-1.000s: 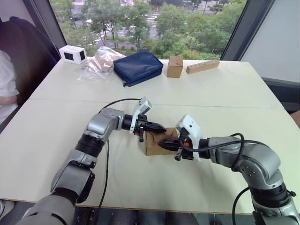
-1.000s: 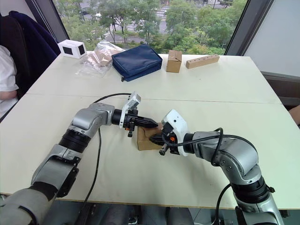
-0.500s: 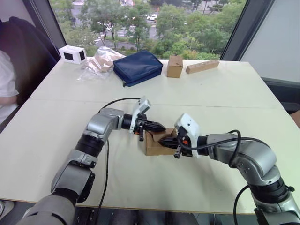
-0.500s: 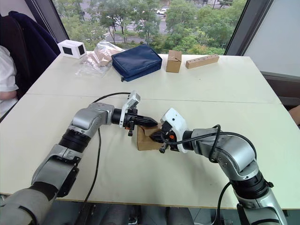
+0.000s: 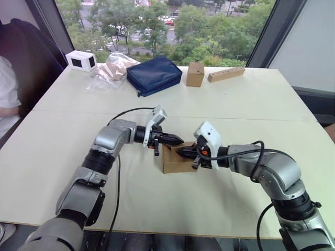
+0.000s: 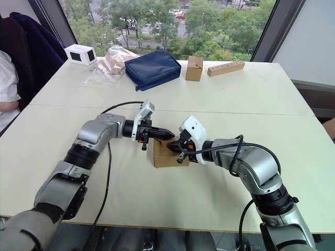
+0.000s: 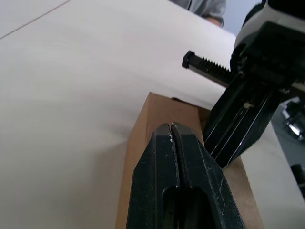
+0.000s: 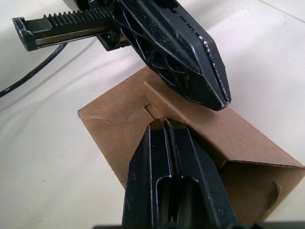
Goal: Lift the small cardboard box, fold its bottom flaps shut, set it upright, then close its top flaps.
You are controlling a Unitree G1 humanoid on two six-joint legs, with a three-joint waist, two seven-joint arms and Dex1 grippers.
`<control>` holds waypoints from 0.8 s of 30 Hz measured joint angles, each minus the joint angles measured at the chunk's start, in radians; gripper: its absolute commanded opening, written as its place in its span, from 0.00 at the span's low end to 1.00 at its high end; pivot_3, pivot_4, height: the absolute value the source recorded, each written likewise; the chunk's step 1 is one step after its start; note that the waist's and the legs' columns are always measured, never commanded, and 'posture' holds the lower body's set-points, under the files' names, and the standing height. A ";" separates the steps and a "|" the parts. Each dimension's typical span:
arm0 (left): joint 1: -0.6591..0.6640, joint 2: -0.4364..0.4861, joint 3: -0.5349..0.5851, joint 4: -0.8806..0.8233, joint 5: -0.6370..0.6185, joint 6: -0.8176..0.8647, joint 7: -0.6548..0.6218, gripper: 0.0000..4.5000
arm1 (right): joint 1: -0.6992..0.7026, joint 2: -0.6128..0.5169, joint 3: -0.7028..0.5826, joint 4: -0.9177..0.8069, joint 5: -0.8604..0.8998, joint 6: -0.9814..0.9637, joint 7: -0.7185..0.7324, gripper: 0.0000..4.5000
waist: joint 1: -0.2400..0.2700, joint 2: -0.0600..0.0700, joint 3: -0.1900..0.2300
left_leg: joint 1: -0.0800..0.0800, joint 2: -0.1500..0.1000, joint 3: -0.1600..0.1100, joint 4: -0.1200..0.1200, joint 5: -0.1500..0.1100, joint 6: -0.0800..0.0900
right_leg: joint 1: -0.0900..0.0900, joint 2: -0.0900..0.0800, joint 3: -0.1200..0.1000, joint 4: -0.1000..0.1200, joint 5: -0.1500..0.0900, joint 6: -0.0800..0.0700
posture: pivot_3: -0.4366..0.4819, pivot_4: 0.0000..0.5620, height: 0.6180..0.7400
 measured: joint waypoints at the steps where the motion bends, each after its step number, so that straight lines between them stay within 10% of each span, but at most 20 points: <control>1: 0.007 0.000 -0.003 -0.007 0.003 -0.005 -0.002 0.00 | 0.006 -0.003 -0.010 -0.012 0.014 0.009 0.002 0.00 | 0.000 0.000 0.000 | 0.000 0.000 0.000 0.000 0.000 0.000 | 0.000 0.000 0.000 0.000 0.000 0.000 | 0.48 0.27 1.00; 11: 0.054 0.045 -0.047 -0.089 0.046 -0.086 -0.023 0.00 | -0.022 -0.007 -0.199 -0.086 0.146 0.098 -0.025 0.00 | -0.001 0.000 0.000 | 0.001 0.001 0.000 0.000 0.000 0.000 | 0.000 -0.004 0.001 0.000 0.000 0.000 | 0.48 0.27 1.00; 24: 0.081 0.108 0.032 -0.234 -0.051 0.102 0.005 0.00 | 0.009 -0.008 -0.075 0.003 0.034 -0.008 -0.027 0.00 | -0.004 0.000 0.000 | 0.000 0.000 0.000 -0.001 0.000 0.000 | 0.000 -0.001 0.001 0.000 0.000 0.000 | 0.48 0.27 1.00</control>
